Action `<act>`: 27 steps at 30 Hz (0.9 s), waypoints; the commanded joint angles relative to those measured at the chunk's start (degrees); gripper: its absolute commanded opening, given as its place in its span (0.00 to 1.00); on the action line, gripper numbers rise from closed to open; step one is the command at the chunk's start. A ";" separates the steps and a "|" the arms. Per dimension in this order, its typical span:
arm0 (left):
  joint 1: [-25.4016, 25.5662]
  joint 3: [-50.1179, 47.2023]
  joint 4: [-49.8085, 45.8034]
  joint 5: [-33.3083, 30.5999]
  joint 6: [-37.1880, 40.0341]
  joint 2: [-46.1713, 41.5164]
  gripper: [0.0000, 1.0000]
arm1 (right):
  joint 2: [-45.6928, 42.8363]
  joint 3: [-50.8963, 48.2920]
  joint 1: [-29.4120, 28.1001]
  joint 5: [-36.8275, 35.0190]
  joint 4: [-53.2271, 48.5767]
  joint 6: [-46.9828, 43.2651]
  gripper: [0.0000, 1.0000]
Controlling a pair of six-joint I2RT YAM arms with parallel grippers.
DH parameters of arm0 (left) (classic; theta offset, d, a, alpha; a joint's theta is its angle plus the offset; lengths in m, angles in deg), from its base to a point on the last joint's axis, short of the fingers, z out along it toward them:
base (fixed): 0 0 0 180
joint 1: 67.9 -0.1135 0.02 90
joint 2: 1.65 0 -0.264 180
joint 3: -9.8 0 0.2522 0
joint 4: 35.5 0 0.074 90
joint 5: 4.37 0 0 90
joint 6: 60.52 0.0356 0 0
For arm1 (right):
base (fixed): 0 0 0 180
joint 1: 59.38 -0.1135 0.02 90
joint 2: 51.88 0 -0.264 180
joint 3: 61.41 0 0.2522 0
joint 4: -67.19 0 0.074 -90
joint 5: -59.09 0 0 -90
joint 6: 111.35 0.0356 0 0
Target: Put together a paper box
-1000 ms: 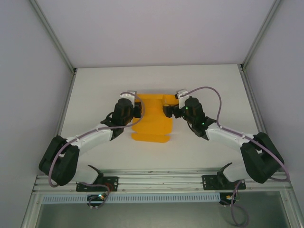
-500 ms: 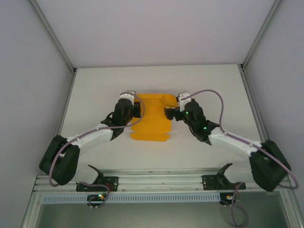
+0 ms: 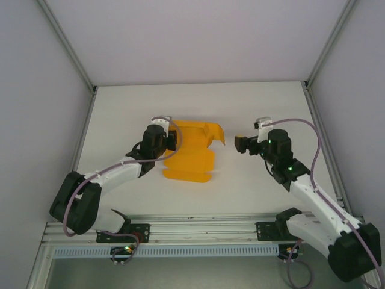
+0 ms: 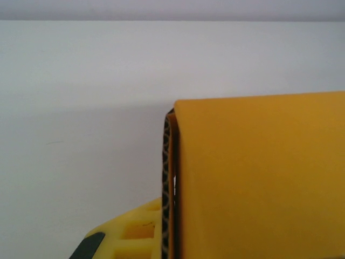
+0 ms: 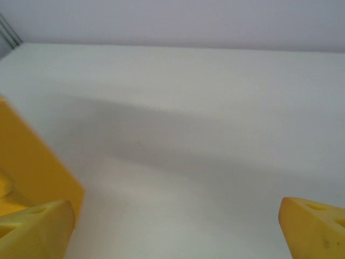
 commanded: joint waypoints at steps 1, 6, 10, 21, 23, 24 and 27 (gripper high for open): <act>-0.09 -0.69 1.01 2.06 1.29 -0.54 0.00 | 6.57 3.57 0.96 11.47 0.86 -2.40 0.88; 0.01 -0.36 0.93 2.77 1.58 -0.39 0.00 | 16.81 8.09 -0.22 24.10 4.14 -5.99 0.75; 0.19 -0.02 0.75 2.20 1.47 0.07 0.00 | 20.37 9.43 -2.35 31.22 6.68 -7.23 0.63; 1.17 0.95 1.09 1.75 1.93 1.70 0.00 | 26.59 12.78 -9.05 27.02 9.35 -9.07 0.44; 1.57 0.99 1.07 1.58 1.83 1.82 0.00 | 27.51 13.36 -9.86 21.97 11.69 -7.56 0.44; 1.68 1.02 1.01 1.45 1.70 1.82 0.00 | 27.93 13.58 -10.28 20.03 12.35 -7.34 0.44; 2.20 1.17 0.80 0.56 1.75 1.81 0.00 | 28.64 13.79 -12.12 12.09 14.93 -6.27 0.41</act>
